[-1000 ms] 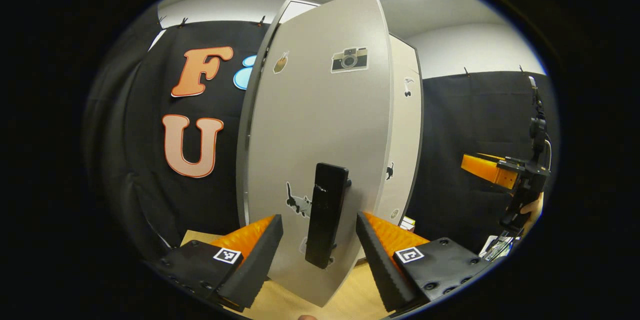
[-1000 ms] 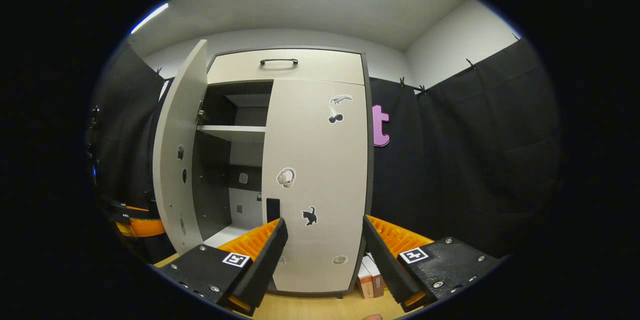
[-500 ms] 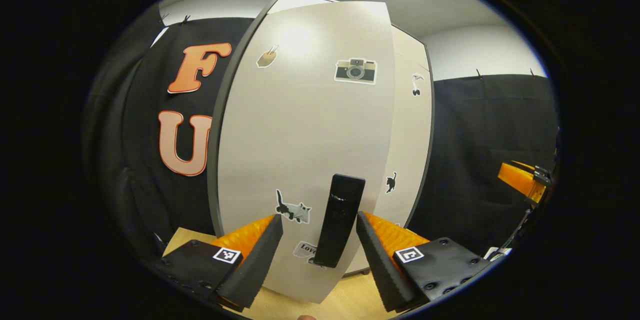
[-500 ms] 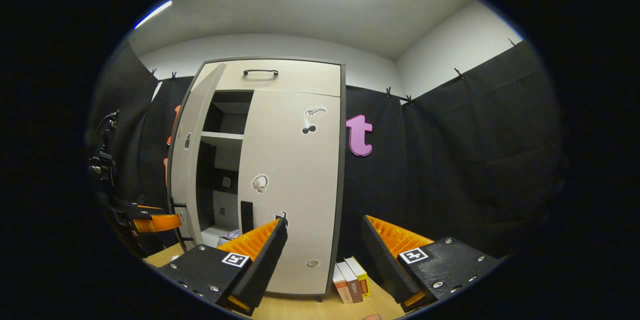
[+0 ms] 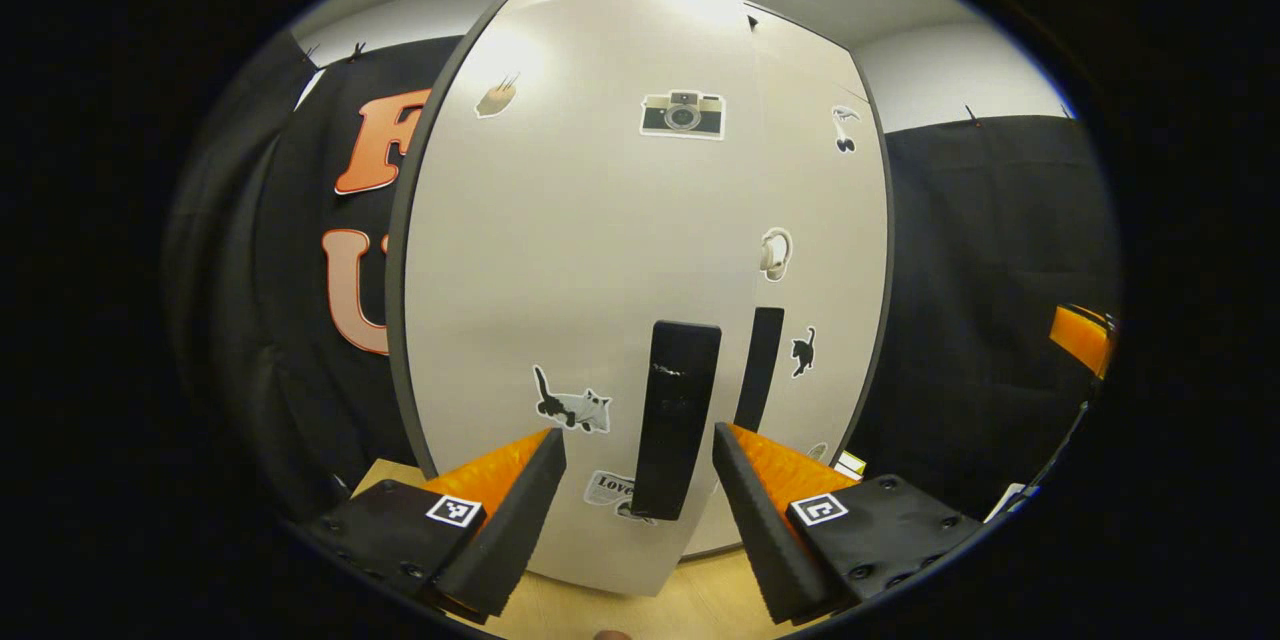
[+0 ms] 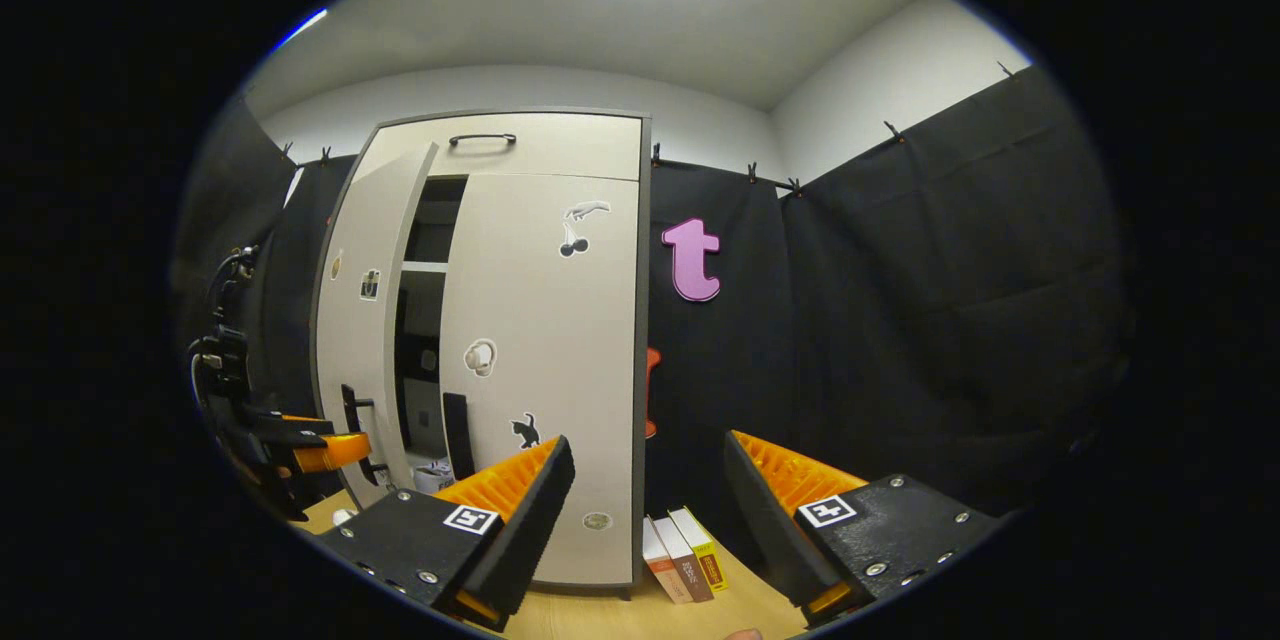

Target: Grab one shoe with the right hand and put it into the shoe cabinet, grab the other shoe with the left hand and put it into the shoe cabinet; then close the right door with the right hand and the left door with the left hand.

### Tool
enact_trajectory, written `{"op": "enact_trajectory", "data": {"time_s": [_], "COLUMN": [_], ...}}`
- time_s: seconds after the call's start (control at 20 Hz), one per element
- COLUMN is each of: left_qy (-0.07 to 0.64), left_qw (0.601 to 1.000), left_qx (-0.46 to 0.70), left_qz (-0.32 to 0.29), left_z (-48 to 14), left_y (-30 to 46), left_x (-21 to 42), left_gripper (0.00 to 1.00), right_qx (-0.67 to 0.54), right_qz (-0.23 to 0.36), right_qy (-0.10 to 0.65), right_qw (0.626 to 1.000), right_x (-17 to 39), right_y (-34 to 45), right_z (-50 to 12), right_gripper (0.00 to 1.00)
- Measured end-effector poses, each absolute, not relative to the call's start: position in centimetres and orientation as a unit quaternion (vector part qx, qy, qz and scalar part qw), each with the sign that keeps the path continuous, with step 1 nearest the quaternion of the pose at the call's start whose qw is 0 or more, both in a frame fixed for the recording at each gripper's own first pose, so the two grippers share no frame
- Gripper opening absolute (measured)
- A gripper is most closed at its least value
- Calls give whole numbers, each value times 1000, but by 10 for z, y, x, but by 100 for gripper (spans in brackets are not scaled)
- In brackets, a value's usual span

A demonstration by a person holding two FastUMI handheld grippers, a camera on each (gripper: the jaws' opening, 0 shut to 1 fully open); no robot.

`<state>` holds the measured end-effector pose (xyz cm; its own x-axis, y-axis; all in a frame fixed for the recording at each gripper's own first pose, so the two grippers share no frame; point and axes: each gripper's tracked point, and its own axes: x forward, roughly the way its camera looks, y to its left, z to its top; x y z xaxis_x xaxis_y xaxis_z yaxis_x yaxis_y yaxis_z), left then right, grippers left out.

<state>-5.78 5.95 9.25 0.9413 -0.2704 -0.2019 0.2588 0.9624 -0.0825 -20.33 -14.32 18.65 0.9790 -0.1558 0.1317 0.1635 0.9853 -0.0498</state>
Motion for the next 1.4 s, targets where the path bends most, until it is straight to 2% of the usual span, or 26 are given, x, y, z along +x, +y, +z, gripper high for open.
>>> {"op": "enact_trajectory", "data": {"time_s": [0.3, 0.35, 0.45, 0.55, 0.6, 1.1, 1.4], "left_qy": [104, 104, 108, 108, 106, 109, 132], "left_qw": [989, 990, 990, 991, 991, 992, 989], "left_qx": [-6, -5, -2, -4, -4, 6, -3], "left_qz": [-104, -99, -90, -85, -82, -57, -66], "left_z": [86, 84, 79, 78, 78, 78, 83], "left_y": [52, 51, 49, 47, 46, 39, 34], "left_x": [-31, -27, -18, -12, -9, 26, 8], "left_gripper": [99, 96, 99, 94, 97, 97, 99], "right_qx": [-24, -23, -24, -25, -25, -26, -24], "right_qz": [-76, -75, -78, -79, -79, -76, -61], "right_qy": [-58, -57, -55, -53, -52, -37, -31], "right_qw": [995, 995, 995, 995, 995, 996, 997], "right_x": [-191, -189, -186, -181, -179, -159, -151], "right_y": [-158, -161, -168, -173, -176, -192, -189], "right_z": [184, 183, 180, 178, 178, 168, 171], "right_gripper": [93, 93, 93, 93, 93, 93, 93]}}
